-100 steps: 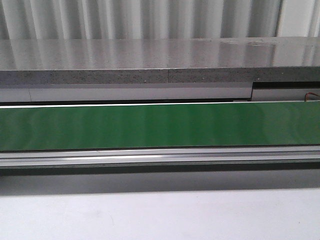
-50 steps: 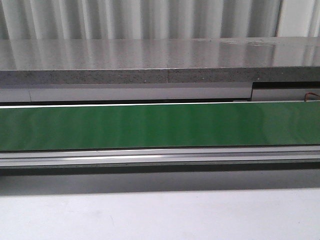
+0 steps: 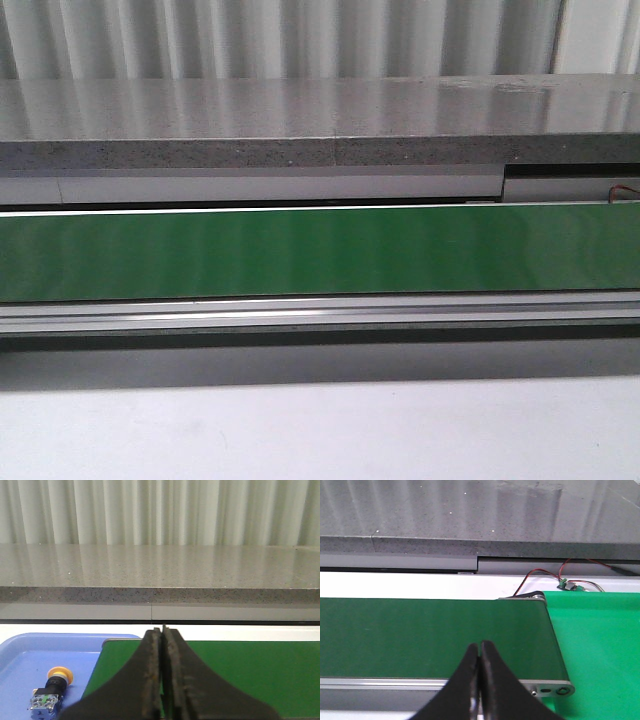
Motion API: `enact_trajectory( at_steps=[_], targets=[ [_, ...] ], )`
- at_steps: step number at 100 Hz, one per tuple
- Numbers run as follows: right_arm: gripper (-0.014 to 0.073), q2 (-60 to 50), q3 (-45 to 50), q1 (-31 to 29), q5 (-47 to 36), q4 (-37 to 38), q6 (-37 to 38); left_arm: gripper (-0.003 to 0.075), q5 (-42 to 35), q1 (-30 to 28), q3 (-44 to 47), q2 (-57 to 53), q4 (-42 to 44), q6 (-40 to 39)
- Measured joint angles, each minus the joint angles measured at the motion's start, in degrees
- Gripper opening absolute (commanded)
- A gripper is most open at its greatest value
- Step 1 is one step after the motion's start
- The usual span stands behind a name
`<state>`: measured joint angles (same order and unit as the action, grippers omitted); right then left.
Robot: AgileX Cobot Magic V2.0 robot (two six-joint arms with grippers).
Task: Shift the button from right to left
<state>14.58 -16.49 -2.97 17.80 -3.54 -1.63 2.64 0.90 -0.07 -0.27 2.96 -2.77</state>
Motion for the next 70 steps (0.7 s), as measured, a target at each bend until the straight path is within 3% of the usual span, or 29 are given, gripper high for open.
enact_trajectory(
  at_steps=[14, 70],
  targets=[
    [-0.0067, -4.5, 5.1, 1.4, -2.5, 4.7, 5.5, -0.0020, 0.0, 0.0, 0.0, 0.0, 0.0, 0.0],
    [-0.0067, -15.2, 18.0, 1.6, -8.5, 5.5, 7.2, -0.0020, 0.0, 0.0, 0.0, 0.0, 0.0, 0.0]
  ],
)
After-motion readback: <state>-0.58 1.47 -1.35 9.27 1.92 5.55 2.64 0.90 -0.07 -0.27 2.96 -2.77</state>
